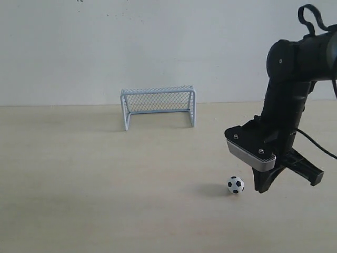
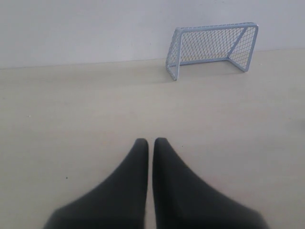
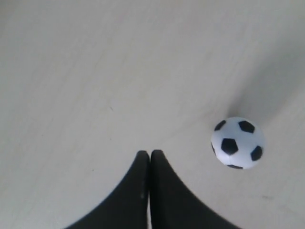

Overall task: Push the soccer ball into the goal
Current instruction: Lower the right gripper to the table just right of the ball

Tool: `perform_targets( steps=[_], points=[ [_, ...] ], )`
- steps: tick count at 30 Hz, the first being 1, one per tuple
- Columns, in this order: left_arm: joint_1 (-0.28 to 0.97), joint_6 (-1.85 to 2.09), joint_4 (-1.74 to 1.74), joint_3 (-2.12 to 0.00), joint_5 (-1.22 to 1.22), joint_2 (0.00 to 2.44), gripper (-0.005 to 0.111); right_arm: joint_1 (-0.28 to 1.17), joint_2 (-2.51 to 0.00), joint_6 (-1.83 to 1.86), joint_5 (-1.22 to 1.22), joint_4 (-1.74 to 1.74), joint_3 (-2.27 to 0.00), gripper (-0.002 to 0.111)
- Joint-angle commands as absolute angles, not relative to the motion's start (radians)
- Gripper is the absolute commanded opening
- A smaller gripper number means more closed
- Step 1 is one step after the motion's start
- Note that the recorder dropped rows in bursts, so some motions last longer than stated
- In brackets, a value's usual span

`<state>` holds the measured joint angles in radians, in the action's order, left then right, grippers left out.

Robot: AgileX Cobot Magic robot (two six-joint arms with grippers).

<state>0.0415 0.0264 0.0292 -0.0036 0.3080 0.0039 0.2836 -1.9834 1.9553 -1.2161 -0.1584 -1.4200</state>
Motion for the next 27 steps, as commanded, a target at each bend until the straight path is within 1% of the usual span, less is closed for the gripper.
perform_targets(
  steps=[1, 13, 21, 27],
  points=[
    [0.039, 0.023, 0.038, 0.0, 0.306, 0.0, 0.004, 0.288, -2.004, 1.965, -1.221, -0.146, -1.416, 0.0],
    [0.039, 0.023, 0.038, 0.0, 0.306, 0.0, 0.004, 0.288, -2.047, 1.992, -1.221, -0.129, -1.42, 0.0],
    [0.039, 0.023, 0.038, 0.0, 0.306, 0.0, 0.004, 0.288, -2.061, 1.994, -1.131, -0.124, -1.42, 0.0],
    [0.039, 0.023, 0.038, 0.0, 0.306, 0.0, 0.004, 0.288, -2.089, 1.994, -1.116, -0.121, -1.42, 0.0]
  ],
)
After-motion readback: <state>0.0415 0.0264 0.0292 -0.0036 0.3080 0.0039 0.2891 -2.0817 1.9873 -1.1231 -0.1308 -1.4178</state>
